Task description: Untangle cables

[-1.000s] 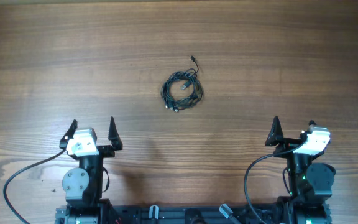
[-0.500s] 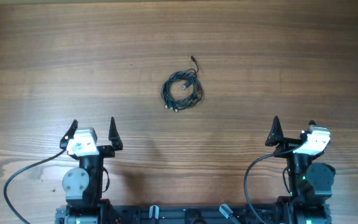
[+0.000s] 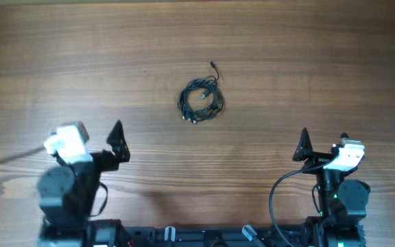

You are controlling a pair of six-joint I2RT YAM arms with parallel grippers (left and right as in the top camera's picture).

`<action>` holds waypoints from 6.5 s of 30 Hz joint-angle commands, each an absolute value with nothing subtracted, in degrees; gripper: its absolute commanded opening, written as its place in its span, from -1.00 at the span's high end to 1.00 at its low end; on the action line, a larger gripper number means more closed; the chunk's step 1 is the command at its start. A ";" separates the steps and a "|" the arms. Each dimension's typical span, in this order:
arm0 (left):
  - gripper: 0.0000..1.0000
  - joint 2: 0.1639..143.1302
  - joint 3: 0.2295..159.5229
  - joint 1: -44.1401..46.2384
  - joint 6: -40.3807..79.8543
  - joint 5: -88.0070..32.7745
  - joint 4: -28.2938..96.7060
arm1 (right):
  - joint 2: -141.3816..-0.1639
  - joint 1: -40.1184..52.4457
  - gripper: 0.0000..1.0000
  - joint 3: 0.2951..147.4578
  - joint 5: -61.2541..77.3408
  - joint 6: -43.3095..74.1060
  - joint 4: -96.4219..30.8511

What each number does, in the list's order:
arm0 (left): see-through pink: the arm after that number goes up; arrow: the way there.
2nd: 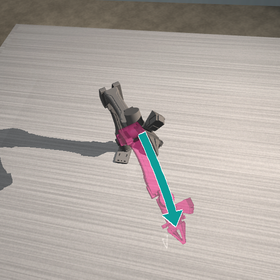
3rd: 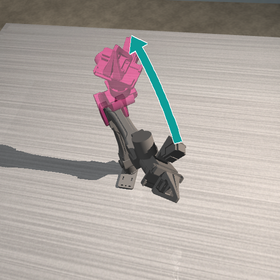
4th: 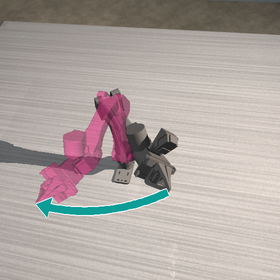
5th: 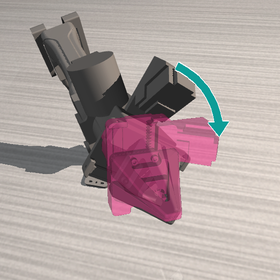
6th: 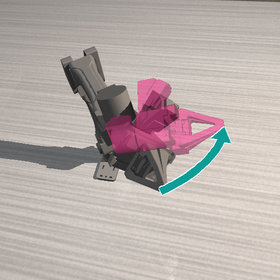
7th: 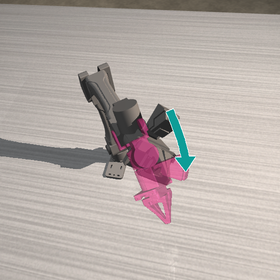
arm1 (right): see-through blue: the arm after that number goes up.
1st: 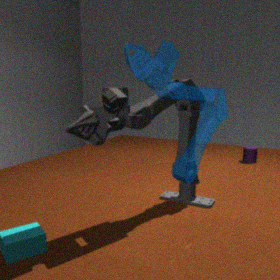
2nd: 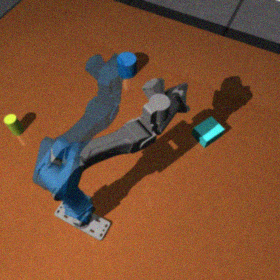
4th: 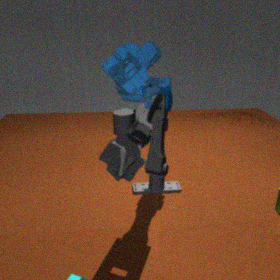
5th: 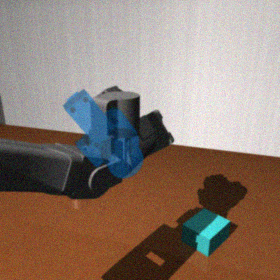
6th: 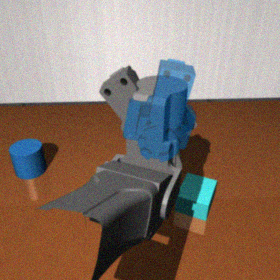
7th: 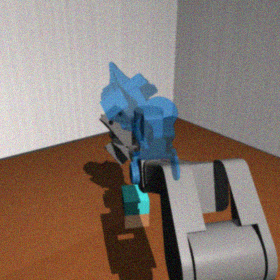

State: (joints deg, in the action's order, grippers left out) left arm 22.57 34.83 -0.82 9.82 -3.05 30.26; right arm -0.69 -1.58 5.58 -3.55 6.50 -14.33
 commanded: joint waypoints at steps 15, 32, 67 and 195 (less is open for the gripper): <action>-1.00 100.71 113.69 11.60 9.23 -8.01 78.52 | -0.27 -1.30 -0.99 5.67 -4.51 7.51 -14.20; -1.00 111.85 113.65 12.64 9.45 -7.81 79.33 | -0.27 -1.30 -0.99 5.67 1.83 18.24 -11.51; -1.00 111.85 113.65 12.64 9.45 -10.87 76.29 | -98.37 11.35 -0.99 96.33 -7.14 -4.10 -43.81; -1.00 112.31 113.58 8.78 9.41 -4.16 75.94 | -123.09 29.08 0.91 75.35 1.39 78.22 3.88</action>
